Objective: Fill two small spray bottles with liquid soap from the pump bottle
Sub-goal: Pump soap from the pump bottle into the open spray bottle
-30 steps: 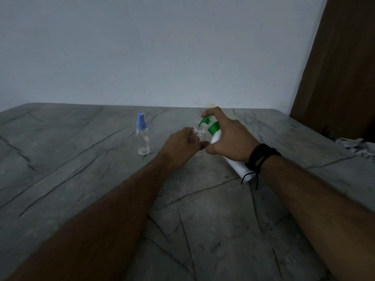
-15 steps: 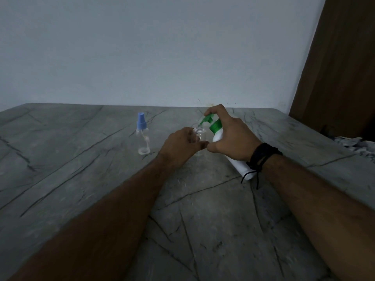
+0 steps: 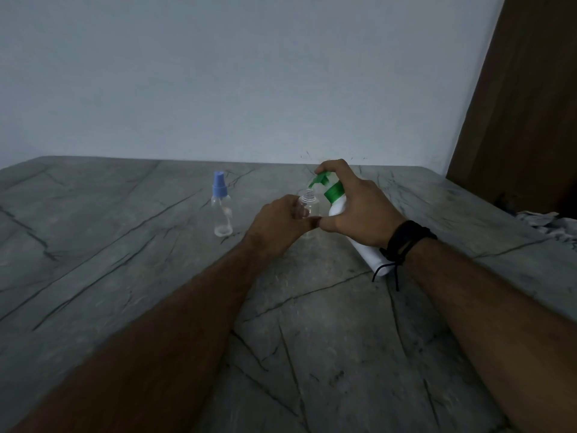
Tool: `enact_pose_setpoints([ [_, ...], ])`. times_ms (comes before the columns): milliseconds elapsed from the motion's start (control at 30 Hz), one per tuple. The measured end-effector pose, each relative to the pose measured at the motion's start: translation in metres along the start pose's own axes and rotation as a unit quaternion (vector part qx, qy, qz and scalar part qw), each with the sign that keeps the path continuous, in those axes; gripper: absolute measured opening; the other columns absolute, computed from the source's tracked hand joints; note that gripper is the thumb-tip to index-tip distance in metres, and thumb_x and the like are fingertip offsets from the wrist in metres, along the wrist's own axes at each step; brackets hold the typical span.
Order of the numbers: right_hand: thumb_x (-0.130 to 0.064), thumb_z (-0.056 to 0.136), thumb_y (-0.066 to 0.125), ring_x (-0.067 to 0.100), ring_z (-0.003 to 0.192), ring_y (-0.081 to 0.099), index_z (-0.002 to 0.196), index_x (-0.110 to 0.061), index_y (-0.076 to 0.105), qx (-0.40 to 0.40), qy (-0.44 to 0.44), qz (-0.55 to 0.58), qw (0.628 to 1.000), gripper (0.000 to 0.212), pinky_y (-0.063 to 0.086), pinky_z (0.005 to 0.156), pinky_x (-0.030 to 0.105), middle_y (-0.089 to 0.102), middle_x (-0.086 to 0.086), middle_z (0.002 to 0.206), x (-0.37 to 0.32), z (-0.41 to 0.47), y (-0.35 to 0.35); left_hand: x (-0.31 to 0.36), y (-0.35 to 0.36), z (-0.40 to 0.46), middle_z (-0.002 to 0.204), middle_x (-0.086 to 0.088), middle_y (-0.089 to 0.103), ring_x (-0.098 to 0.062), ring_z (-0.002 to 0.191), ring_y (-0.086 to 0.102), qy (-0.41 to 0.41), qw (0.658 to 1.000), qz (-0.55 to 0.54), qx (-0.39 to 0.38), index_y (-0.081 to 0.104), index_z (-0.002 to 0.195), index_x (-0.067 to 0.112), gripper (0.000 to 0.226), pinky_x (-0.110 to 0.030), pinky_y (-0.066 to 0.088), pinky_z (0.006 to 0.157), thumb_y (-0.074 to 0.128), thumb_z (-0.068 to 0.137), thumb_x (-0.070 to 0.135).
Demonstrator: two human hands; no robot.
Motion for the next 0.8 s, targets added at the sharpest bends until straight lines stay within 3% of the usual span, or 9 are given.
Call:
enact_pose_setpoints([
  [333, -0.023, 0.067, 0.082, 0.020, 0.077, 0.069, 0.126, -0.034, 0.042, -0.003, 0.009, 0.006, 1.000, 0.073, 0.058, 0.071, 0.045, 0.070, 0.000, 0.097, 0.0009, -0.0005, -0.0008, 0.0007, 0.0004, 0.0006, 0.098, 0.005, 0.068, -0.010, 0.085, 0.061, 0.003, 1.000, 0.014, 0.004, 0.063, 0.116, 0.016, 0.048, -0.019, 0.042, 0.067, 0.070, 0.082, 0.050],
  [800, -0.024, 0.066, 0.081, 0.020, 0.077, 0.068, 0.131, -0.034, 0.042, 0.002, 0.007, 0.005, 1.000, 0.077, 0.058, 0.072, 0.044, 0.069, 0.000, 0.099, 0.0004, -0.0009, -0.0016, -0.0010, 0.0008, 0.0012, 0.099, 0.003, 0.070, -0.013, 0.089, 0.064, -0.001, 1.000, 0.019, 0.001, 0.064, 0.115, 0.018, 0.049, -0.033, 0.054, 0.082, 0.070, 0.081, 0.052],
])
Point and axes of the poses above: each hand's wrist, its own z-axis towards the middle knuckle, its own y-axis out of the palm, x = y × z, the point moved 5 cm from there along z, towards the middle knuckle
